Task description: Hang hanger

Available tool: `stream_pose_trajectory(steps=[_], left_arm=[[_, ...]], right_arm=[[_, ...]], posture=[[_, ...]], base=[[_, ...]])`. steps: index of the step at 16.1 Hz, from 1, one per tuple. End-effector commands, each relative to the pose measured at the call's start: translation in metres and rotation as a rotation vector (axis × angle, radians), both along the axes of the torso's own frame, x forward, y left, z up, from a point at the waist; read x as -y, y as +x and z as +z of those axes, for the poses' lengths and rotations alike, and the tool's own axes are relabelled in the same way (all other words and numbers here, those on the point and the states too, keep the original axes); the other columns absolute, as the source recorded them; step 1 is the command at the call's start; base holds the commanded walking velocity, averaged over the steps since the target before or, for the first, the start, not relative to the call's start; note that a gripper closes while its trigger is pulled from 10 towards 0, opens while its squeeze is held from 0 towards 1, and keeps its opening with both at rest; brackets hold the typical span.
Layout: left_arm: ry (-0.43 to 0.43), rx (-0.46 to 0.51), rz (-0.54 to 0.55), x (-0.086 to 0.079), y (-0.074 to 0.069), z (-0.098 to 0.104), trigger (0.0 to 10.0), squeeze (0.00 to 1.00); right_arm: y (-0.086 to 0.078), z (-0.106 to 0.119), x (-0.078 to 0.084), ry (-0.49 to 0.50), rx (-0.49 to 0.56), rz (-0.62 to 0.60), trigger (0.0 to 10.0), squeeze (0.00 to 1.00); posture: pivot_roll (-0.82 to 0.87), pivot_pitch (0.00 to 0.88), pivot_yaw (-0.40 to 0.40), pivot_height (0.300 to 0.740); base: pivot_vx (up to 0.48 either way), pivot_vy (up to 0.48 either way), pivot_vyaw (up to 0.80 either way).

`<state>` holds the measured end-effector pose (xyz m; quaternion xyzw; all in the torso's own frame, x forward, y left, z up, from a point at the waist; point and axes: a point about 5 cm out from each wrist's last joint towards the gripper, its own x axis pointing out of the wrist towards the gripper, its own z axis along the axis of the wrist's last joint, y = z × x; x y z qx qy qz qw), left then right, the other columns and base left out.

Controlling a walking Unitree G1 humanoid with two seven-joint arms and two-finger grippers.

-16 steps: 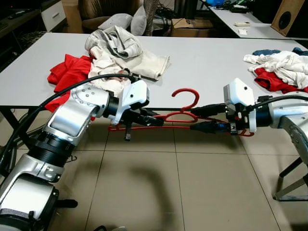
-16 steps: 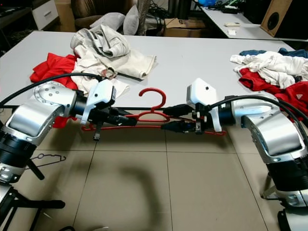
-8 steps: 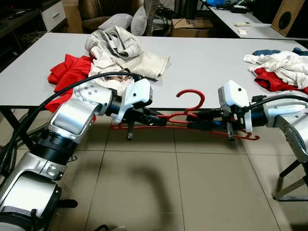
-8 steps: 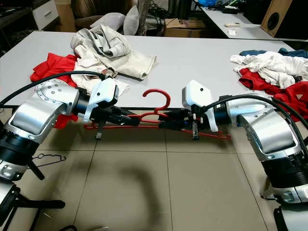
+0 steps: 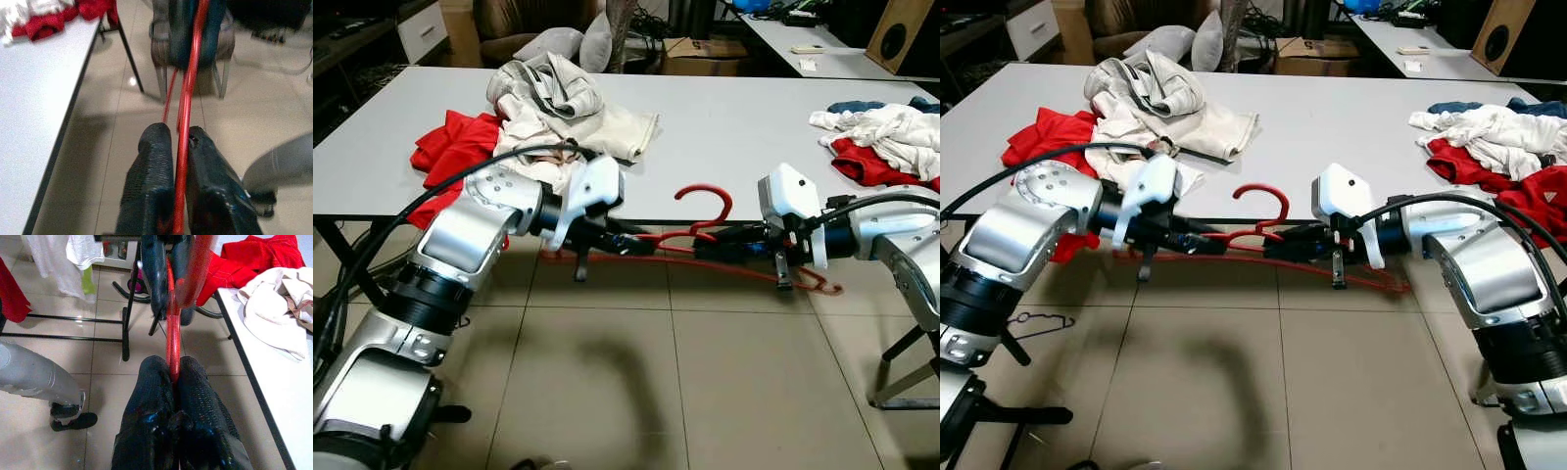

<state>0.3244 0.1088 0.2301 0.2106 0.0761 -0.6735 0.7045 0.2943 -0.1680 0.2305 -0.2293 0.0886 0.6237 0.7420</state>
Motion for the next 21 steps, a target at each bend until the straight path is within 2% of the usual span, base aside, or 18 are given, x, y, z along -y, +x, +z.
stream_pose_trajectory(steps=[1,2,3,4,6,7,9,11,12,13,14,15,16,17,19,21], left_arm=[[-0.071,0.049,0.001,0.003,0.001,0.019,10.0,1.00],[-0.129,0.081,0.035,0.004,0.003,0.023,10.0,1.00],[-0.190,0.088,0.049,0.005,0.004,0.027,10.0,0.43],[-0.273,0.067,0.054,0.006,0.003,0.031,10.0,0.00],[-0.346,0.029,0.052,0.006,0.000,0.034,10.0,0.00],[-0.359,0.006,0.059,0.005,-0.003,0.031,10.0,0.00],[-0.348,-0.013,0.098,0.001,-0.010,0.017,10.0,0.00],[-0.386,-0.001,0.281,-0.006,-0.008,0.002,10.0,0.00],[-0.402,0.010,0.431,-0.011,-0.004,-0.008,10.0,0.00],[-0.398,-0.003,0.599,-0.021,-0.001,-0.027,10.0,0.00],[-0.391,0.005,0.686,-0.027,-0.001,-0.037,10.0,0.00],[-0.373,0.008,0.868,-0.040,-0.003,-0.058,10.0,0.00],[-0.355,0.020,0.942,-0.044,-0.005,-0.066,10.0,0.00],[-0.300,0.047,1.026,-0.048,-0.009,-0.079,10.0,0.00],[-0.278,0.037,1.075,-0.048,-0.014,-0.089,10.0,0.00],[-0.311,0.009,1.138,-0.046,-0.018,-0.095,10.0,0.00]], right_arm=[[-0.003,0.000,0.002,-0.002,-0.001,0.004,0.0,0.00],[-0.004,-0.001,0.004,-0.009,-0.003,-0.013,0.0,0.00],[-0.005,-0.003,0.005,-0.011,-0.013,-0.016,0.0,0.00],[-0.008,-0.007,0.008,-0.021,-0.025,-0.041,0.0,0.00],[-0.013,-0.017,0.014,-0.041,-0.047,-0.072,0.0,0.00],[-0.017,-0.028,0.020,-0.058,-0.054,-0.108,0.0,0.00],[-0.026,-0.044,0.027,-0.012,-0.081,-0.218,0.0,0.00],[-0.032,-0.056,0.035,0.074,-0.061,-0.432,0.0,0.00],[-0.034,-0.060,0.042,0.120,-0.039,-0.582,0.0,0.00],[-0.037,-0.066,0.049,0.192,-0.014,-0.777,0.0,0.00],[-0.040,-0.069,0.052,0.223,-0.005,-0.870,0.0,0.00],[-0.049,-0.079,0.053,0.277,0.004,-1.031,2.4,0.00],[-0.053,-0.083,0.054,0.289,0.007,-1.106,4.2,0.00],[-0.058,-0.090,0.054,0.295,0.000,-1.233,10.0,0.00],[-0.060,-0.094,0.050,0.312,-0.021,-1.314,10.0,0.00],[-0.054,-0.084,0.043,0.349,0.137,-1.341,10.0,0.00]], posture=[[-0.04,0.000,0.007,0.740],[-0.04,0.000,0.006,0.740],[-0.04,0.000,0.004,0.740],[-0.04,0.000,0.001,0.740],[-0.04,0.000,-0.005,0.740],[-0.04,0.000,-0.009,0.740],[-0.05,0.000,-0.012,0.740],[-0.06,0.000,-0.007,0.740],[-0.07,0.000,-0.002,0.740],[-0.07,0.000,0.004,0.740],[-0.08,0.000,0.012,0.740],[-0.10,0.000,0.020,0.740],[-0.10,0.000,0.019,0.740],[-0.09,0.000,0.013,0.740],[-0.09,0.000,0.006,0.740],[-0.09,0.000,0.003,0.740]], base=[[0.000,0.000,0.00],[0.000,0.000,0.00],[0.000,0.000,0.00],[0.000,0.000,0.00],[0.000,0.000,0.00],[0.000,0.000,0.00],[0.000,0.000,0.00],[0.000,0.000,0.00],[0.000,0.000,0.00],[0.000,0.000,0.00],[0.000,0.000,0.00],[0.000,0.000,0.00],[0.000,0.000,0.00],[0.000,0.000,0.00],[0.000,-0.368,0.00],[0.000,-0.480,0.00]])
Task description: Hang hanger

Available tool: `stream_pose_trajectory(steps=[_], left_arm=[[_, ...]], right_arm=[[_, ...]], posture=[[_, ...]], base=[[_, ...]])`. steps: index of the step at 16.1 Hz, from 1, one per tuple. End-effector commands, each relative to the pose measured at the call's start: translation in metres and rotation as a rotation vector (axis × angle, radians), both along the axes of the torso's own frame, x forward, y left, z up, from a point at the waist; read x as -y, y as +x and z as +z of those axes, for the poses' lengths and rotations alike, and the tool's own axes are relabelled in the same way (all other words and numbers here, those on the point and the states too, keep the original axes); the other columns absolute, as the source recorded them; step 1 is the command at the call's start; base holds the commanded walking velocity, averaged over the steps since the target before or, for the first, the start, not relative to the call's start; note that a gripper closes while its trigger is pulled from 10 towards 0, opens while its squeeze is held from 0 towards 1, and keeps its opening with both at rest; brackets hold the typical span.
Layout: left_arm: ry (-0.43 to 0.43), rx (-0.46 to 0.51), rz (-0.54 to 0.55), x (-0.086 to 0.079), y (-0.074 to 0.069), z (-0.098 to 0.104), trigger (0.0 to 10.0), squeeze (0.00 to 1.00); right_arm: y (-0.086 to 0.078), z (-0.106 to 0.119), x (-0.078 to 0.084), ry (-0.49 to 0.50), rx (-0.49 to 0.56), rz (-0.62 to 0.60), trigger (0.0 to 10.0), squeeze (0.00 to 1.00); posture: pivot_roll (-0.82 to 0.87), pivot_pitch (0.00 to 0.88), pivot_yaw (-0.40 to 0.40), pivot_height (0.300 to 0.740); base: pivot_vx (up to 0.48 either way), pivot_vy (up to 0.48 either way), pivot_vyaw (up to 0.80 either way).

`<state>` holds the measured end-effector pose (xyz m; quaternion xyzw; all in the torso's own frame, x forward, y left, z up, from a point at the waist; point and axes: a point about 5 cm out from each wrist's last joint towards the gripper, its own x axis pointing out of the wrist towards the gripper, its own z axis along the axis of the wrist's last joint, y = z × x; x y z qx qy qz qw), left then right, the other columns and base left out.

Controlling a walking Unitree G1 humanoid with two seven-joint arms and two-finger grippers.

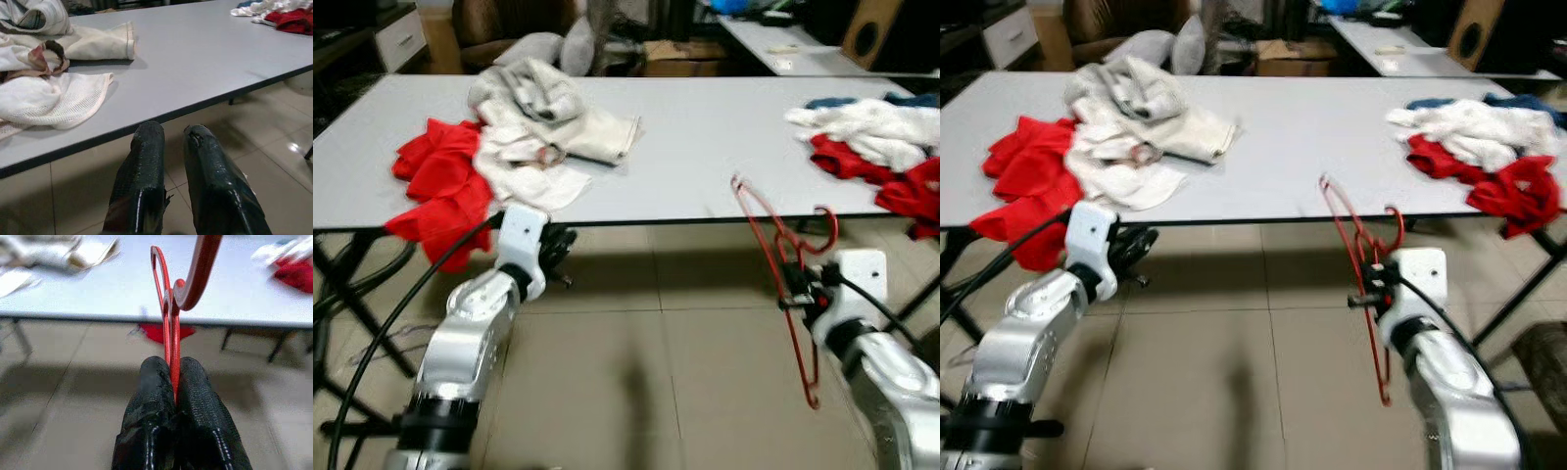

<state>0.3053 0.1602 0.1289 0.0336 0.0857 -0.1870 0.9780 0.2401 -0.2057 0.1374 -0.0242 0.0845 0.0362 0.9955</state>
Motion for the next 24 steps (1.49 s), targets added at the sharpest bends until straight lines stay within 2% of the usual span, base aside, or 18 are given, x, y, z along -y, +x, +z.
stream_pose_trajectory(steps=[1,2,3,6,9,10,12,15,17,19,24], left_arm=[[-0.009,0.023,-0.005,0.007,0.000,0.005,10.0,0.00],[-0.025,0.030,0.000,0.013,0.001,0.005,10.0,0.00],[-0.022,0.036,-0.003,0.017,0.001,0.005,10.0,0.00],[-0.035,0.046,0.009,0.019,0.000,0.008,10.0,0.00],[-0.037,0.047,0.018,0.019,0.000,0.008,10.0,0.00],[-0.058,0.046,0.022,0.021,0.000,0.008,10.0,0.00],[-0.069,0.067,0.045,0.027,0.001,0.011,10.0,0.00],[-0.065,0.111,-0.001,0.032,0.002,0.015,10.0,0.00],[-0.111,0.114,0.016,0.031,0.002,0.018,10.0,0.00],[-0.104,0.117,0.018,0.030,0.002,0.018,10.0,0.00],[-0.102,0.110,0.022,0.029,0.002,0.016,10.0,0.00]], right_arm=[[0.001,0.012,0.004,-0.054,0.067,-0.034,10.0,0.00],[0.004,0.013,0.008,-0.099,0.094,-0.132,10.0,0.00],[0.003,0.014,0.005,-0.029,0.104,-0.129,10.0,0.00],[0.005,0.013,-0.004,0.059,0.104,-0.090,10.0,0.00],[0.007,0.012,-0.009,0.048,0.101,-0.077,10.0,0.00],[0.007,0.012,-0.011,0.055,0.093,-0.055,10.0,0.00],[0.008,0.011,-0.012,0.006,0.084,-0.040,10.0,0.00],[0.010,0.015,-0.013,0.037,0.109,-0.045,10.0,0.00],[0.012,0.016,-0.012,0.023,0.116,-0.049,10.0,0.00],[0.013,0.015,-0.011,0.017,0.114,-0.049,10.0,0.00],[0.015,0.017,-0.012,0.009,0.122,-0.039,10.0,0.00]], posture=[[-0.09,0.000,0.005,0.740],[-0.10,0.000,0.006,0.740],[-0.10,0.000,0.005,0.740],[-0.08,0.000,-0.003,0.740],[-0.08,0.000,-0.003,0.740],[-0.08,0.000,0.003,0.740],[-0.08,0.000,0.002,0.740],[-0.08,0.000,0.002,0.740],[-0.08,0.000,0.002,0.740],[-0.08,0.000,0.002,0.740],[-0.08,0.000,0.002,0.740]], base=[[0.000,-0.480,0.00],[0.000,-0.480,0.00],[0.000,-0.480,0.00],[0.000,-0.480,0.00],[0.000,-0.480,0.00],[0.000,0.000,0.00],[0.000,0.000,0.00],[0.000,0.000,0.00],[0.000,0.000,-0.69],[0.246,0.000,-0.67],[0.271,0.000,0.00]])
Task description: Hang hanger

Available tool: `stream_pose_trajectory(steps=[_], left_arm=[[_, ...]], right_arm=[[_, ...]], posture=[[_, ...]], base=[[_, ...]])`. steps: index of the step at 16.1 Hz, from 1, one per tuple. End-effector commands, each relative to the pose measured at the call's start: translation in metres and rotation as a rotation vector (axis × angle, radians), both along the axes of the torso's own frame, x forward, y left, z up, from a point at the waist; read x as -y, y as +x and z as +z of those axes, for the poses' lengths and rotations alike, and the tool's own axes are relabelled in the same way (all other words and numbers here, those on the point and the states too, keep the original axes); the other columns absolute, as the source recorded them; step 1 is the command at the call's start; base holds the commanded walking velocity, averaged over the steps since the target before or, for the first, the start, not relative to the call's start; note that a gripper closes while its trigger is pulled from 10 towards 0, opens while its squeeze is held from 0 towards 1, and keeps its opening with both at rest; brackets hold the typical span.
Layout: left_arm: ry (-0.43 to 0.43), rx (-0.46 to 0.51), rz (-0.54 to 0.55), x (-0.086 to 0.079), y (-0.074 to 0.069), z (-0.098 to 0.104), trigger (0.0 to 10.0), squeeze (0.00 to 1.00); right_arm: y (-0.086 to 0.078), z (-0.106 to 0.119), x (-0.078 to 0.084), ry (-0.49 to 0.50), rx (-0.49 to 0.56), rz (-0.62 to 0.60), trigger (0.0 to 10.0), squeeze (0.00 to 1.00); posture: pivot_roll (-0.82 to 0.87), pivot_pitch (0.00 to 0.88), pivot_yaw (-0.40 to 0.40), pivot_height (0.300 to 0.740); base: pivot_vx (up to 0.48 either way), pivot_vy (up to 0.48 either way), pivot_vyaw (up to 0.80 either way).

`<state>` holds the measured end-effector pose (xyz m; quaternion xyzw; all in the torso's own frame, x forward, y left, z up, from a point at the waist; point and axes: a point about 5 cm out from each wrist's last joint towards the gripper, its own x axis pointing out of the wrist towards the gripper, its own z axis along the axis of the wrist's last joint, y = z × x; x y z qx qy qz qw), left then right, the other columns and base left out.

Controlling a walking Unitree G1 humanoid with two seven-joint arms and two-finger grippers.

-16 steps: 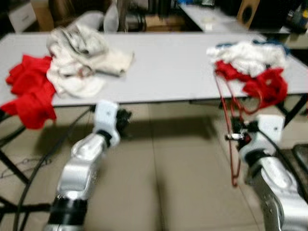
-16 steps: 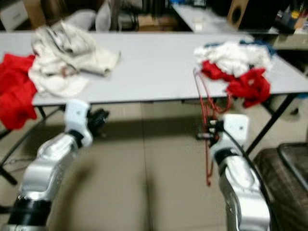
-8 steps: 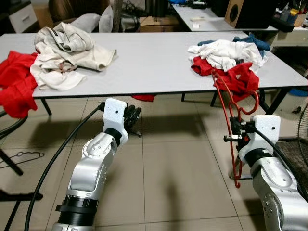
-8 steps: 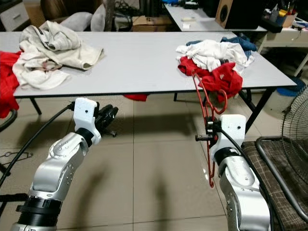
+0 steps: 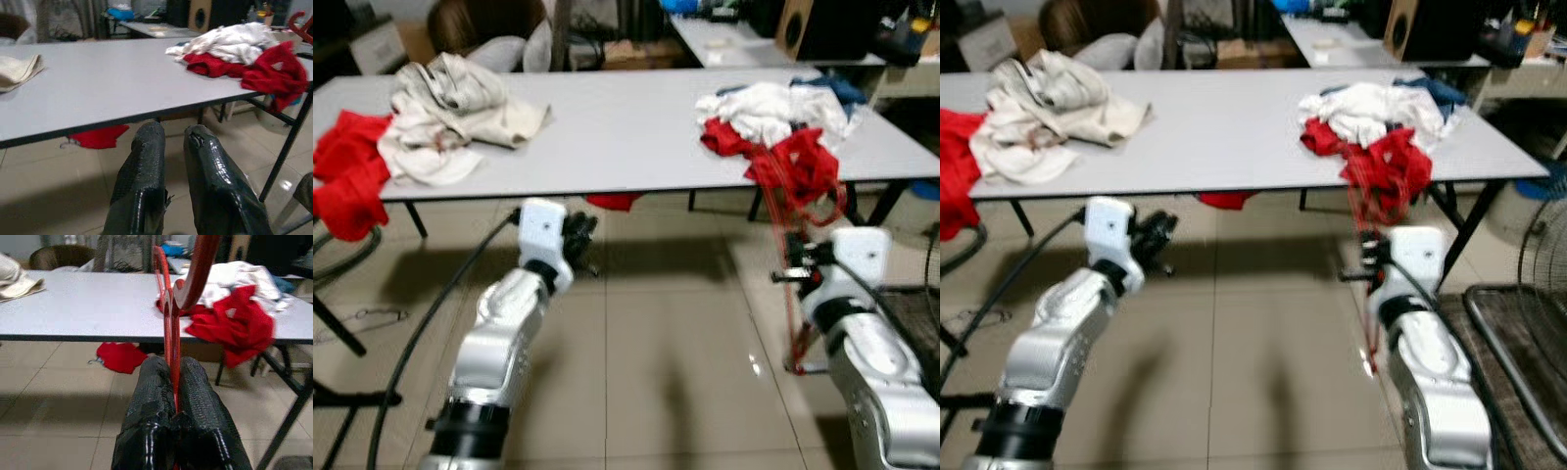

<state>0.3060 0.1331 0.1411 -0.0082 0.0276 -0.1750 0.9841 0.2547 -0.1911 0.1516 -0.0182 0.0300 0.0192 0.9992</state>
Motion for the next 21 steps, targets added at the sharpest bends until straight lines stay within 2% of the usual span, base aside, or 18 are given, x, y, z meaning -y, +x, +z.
stream_pose_trajectory(steps=[1,2,3,4,6,15,18,21], left_arm=[[-0.028,-0.012,-0.013,0.0017,0.0014,0.0032,10.0,0.00],[-0.044,-0.022,-0.022,0.0021,0.0009,0.0028,10.0,0.00],[-0.055,-0.031,-0.021,0.0023,0.0002,0.0023,10.0,0.11],[-0.063,-0.031,-0.022,0.0025,0.0000,0.0028,10.0,0.72],[-0.062,-0.021,-0.027,0.0019,0.0005,0.0044,10.0,1.00],[-0.031,0.014,-0.015,-0.0018,0.0028,0.0085,10.0,1.00],[-0.029,0.016,-0.017,-0.0011,0.0028,0.0084,10.0,1.00],[-0.022,0.022,-0.017,-0.0006,0.0036,0.0077,10.0,1.00]], right_arm=[[0.0004,0.0025,0.0022,-0.005,0.014,-0.006,10.0,0.00],[0.0004,0.0024,0.0022,-0.006,0.014,-0.006,10.0,0.00],[0.0005,0.0024,0.0024,-0.007,0.015,-0.006,10.0,0.00],[0.0006,0.0023,0.0025,-0.010,0.015,-0.005,10.0,0.00],[0.0011,0.0027,0.0025,-0.015,0.016,-0.002,10.0,0.00],[0.0027,0.0024,0.0006,-0.010,0.013,0.010,10.0,0.00],[0.0028,0.0021,0.0007,-0.010,0.011,0.011,10.0,0.00],[0.0031,0.0035,0.0004,-0.020,0.022,0.022,10.0,0.00]], posture=[[-0.08,0.000,0.002,0.740],[-0.08,0.000,0.002,0.740],[-0.09,0.000,0.002,0.740],[-0.09,0.000,0.002,0.740],[-0.09,0.000,0.000,0.740],[-0.08,0.000,-0.001,0.740],[-0.09,0.000,0.000,0.740],[-0.09,0.000,0.000,0.740]], base=[[0.296,0.000,0.00],[0.311,0.000,0.00],[0.360,0.000,0.00],[0.398,0.000,0.00],[0.441,0.000,0.00],[0.437,0.000,0.00],[0.435,0.000,-0.80],[0.435,0.000,0.00]])
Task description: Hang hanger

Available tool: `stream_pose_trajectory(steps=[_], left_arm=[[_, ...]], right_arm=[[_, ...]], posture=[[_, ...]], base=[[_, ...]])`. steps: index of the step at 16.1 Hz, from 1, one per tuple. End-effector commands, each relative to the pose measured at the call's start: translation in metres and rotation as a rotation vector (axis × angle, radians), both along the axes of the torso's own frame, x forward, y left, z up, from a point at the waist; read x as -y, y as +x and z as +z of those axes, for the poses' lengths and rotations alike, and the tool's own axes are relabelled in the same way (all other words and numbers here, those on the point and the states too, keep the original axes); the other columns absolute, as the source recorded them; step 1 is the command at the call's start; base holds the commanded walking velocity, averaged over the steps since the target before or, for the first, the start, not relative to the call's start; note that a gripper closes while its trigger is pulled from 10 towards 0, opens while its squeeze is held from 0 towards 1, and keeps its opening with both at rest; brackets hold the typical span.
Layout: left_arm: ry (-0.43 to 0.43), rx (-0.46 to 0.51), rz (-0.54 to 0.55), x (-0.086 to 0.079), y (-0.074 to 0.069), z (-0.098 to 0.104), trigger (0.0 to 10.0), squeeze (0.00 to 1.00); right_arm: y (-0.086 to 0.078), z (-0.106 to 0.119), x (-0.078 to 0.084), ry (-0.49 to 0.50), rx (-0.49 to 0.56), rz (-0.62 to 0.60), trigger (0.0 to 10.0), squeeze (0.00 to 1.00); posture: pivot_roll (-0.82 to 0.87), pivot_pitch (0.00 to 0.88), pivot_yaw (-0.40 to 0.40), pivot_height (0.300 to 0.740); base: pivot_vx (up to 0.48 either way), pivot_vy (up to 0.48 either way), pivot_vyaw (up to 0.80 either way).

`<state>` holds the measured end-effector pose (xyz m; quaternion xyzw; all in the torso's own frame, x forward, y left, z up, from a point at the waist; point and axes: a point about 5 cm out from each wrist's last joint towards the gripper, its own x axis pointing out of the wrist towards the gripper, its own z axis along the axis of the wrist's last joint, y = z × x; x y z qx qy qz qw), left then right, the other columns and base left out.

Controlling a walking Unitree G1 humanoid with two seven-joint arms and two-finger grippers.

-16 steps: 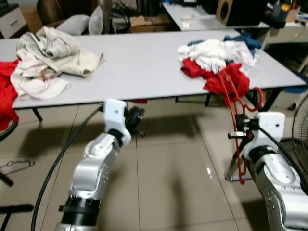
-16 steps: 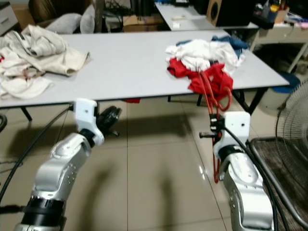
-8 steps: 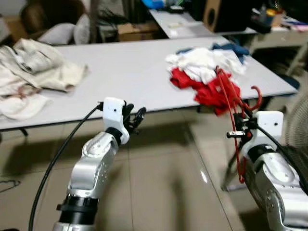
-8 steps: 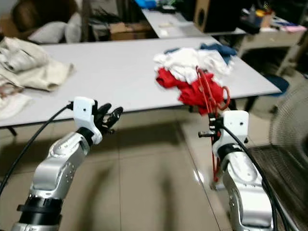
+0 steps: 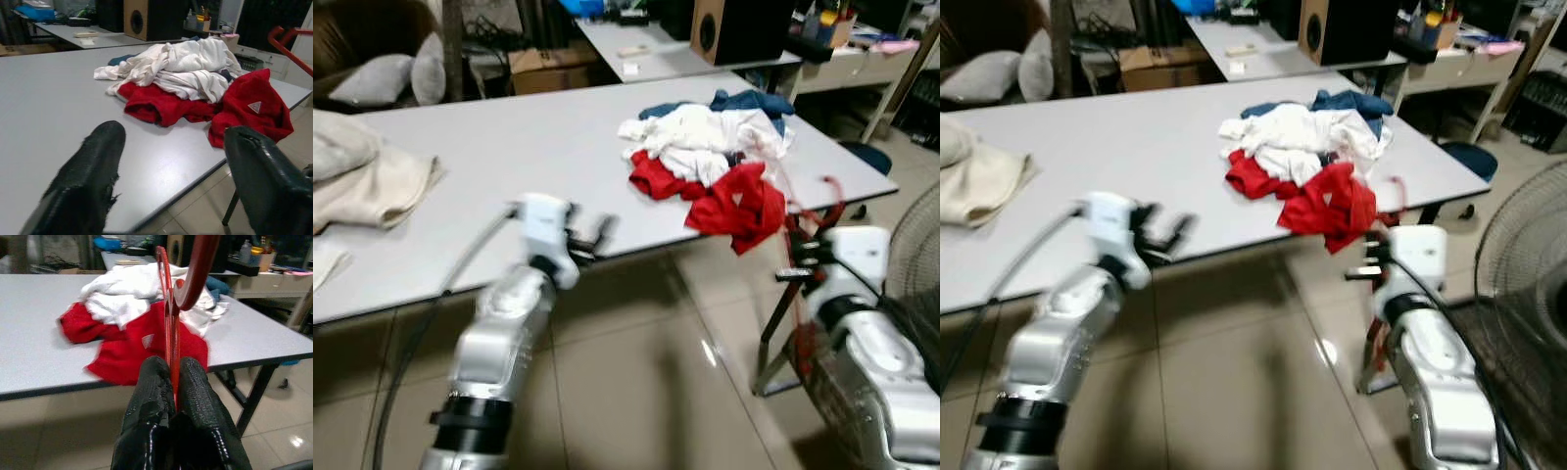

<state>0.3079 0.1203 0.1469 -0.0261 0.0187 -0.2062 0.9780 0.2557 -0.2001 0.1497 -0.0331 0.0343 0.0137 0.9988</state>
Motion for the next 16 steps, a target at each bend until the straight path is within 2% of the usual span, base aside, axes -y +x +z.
stream_pose_trajectory(steps=[1,2,8,13,15,16], left_arm=[[0.019,0.011,0.042,-0.0127,0.0016,0.0016,10.0,1.00],[0.019,0.011,0.041,-0.0124,0.0015,0.0014,10.0,1.00],[0.032,0.012,0.032,-0.0101,0.0014,-0.0015,10.0,1.00],[0.036,0.013,0.048,-0.0115,0.0032,-0.0024,10.0,1.00],[0.040,0.019,0.053,-0.0104,0.0056,-0.0030,10.0,1.00],[0.049,0.013,0.048,-0.0101,0.0073,-0.0042,10.0,0.90]], right_arm=[[0.0020,0.0054,-0.0084,0.009,0.030,0.034,10.0,0.00],[0.0020,0.0053,-0.0084,0.008,0.030,0.034,10.0,0.00],[0.0015,0.0060,-0.0073,0.001,0.030,0.043,10.0,0.00],[0.0014,0.0052,-0.0097,-0.005,0.027,0.063,10.0,0.00],[0.0009,0.0051,-0.0115,-0.007,0.025,0.078,10.0,0.00],[0.0009,0.0049,-0.0120,-0.008,0.023,0.083,10.0,0.00]], posture=[[-0.09,0.000,0.001,0.740],[-0.09,0.000,0.001,0.740],[-0.09,0.000,-0.002,0.740],[-0.09,0.000,0.001,0.740],[-0.10,0.000,0.001,0.740],[-0.10,0.000,0.001,0.740]], base=[[0.439,0.000,0.00],[0.435,0.000,0.00],[0.436,0.000,-0.78],[0.423,0.000,0.00],[0.000,0.000,0.00],[0.000,0.000,0.00]])
